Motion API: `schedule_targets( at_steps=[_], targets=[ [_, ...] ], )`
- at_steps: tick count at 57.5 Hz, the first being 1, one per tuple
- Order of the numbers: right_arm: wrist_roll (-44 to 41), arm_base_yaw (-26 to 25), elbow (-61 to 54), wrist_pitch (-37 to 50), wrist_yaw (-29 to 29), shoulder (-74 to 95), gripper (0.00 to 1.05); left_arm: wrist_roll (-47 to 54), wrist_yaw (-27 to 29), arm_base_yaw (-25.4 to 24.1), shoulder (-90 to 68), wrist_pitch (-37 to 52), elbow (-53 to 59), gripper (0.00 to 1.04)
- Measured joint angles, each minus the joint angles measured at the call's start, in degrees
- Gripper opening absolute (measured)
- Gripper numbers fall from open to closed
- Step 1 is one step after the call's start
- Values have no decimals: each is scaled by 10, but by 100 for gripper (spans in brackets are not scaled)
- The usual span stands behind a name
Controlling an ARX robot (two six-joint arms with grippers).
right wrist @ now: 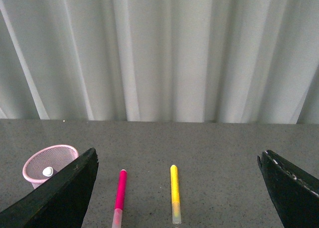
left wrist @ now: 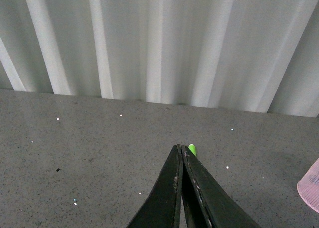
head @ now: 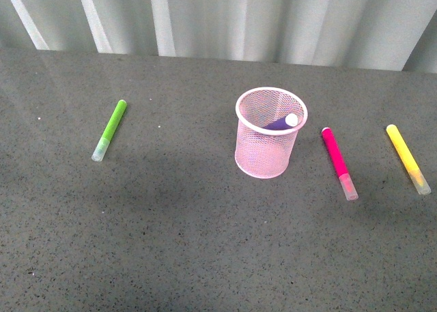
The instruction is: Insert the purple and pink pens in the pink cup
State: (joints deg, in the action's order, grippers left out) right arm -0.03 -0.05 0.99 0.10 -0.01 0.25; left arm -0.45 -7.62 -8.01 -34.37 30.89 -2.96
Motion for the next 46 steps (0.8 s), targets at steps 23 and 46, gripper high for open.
schedule_targets(
  at_steps=[23,46],
  targets=[
    [0,0,0,0,0,0,98,1,75,80,114,-77,18,4],
    [0,0,0,0,0,0,98,1,76,80,203,-165,18,4]
  ],
)
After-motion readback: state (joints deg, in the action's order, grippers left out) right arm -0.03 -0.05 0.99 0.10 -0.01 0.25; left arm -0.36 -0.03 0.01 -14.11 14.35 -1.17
